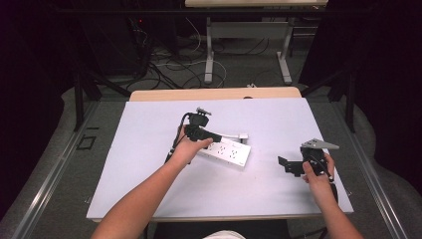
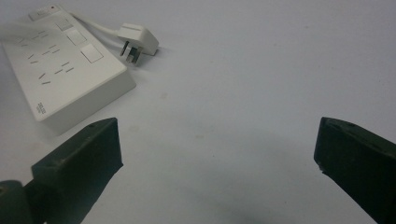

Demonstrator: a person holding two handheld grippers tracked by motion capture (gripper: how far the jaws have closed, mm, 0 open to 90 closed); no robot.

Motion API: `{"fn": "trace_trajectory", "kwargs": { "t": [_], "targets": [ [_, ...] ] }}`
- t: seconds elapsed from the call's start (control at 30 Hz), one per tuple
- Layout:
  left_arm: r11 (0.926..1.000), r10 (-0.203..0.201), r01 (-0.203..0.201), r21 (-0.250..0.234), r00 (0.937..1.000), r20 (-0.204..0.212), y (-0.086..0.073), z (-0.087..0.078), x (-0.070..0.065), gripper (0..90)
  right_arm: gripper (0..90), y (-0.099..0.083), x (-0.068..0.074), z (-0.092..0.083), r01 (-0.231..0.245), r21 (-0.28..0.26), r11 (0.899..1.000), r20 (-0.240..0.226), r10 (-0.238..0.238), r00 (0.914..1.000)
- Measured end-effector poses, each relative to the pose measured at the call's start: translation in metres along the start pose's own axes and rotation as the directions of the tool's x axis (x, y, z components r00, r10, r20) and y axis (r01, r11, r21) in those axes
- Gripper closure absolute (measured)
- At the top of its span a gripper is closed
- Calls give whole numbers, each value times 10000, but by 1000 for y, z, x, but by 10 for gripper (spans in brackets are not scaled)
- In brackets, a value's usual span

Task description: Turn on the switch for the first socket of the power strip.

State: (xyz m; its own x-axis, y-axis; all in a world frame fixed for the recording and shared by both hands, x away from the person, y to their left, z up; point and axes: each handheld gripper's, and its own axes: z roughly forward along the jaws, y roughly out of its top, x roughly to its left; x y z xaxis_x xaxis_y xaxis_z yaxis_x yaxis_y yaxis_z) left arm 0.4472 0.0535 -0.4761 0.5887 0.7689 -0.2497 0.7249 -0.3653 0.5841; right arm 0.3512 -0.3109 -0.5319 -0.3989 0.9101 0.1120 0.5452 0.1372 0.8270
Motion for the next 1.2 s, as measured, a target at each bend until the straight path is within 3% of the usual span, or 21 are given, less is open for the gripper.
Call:
{"fn": "trace_trajectory", "kwargs": {
  "t": [0.17, 0.43, 0.57, 0.7, 0.93, 1.1, 1.2],
  "targets": [
    [9987, 503, -503, 35, 9987, -5, -6, -5, -1, 350, 5, 0, -1, -1, 34, -29, 10000, -5, -34, 10000],
    [9985, 548, -548, -30, 9984, 120, -19, -17, 3, 319, 8, 0, 0, -1, 31, -7, 10000, -23, -31, 10000],
    [9995, 307, -306, -40, 9993, 196, -25, -24, 7, 318, 8, 0, 2, -1, 26, 21, 10000, 1, -26, 10000],
    [9993, 77, -72, -363, 9999, 133, -32, -31, 10, 290, 11, 0, 1, -2, 96, -67, 9999, 22, -95, 10000],
    [9971, -451, 457, -605, 9989, 110, -42, -45, 18, 128, 13, 0, 4, -2, 95, 30, 10000, 21, -95, 10000],
    [9960, -467, 466, -764, 9989, 4, -49, -56, 25, 11, 14, 0, 5, -1, 53, -16, 10000, -31, -53, 10000],
    [9946, -509, 494, -911, 9986, -144, -52, -64, 29, 4, 14, 0, 5, -1, 78, -1, 10000, -13, -78, 10000]
  ]
}}
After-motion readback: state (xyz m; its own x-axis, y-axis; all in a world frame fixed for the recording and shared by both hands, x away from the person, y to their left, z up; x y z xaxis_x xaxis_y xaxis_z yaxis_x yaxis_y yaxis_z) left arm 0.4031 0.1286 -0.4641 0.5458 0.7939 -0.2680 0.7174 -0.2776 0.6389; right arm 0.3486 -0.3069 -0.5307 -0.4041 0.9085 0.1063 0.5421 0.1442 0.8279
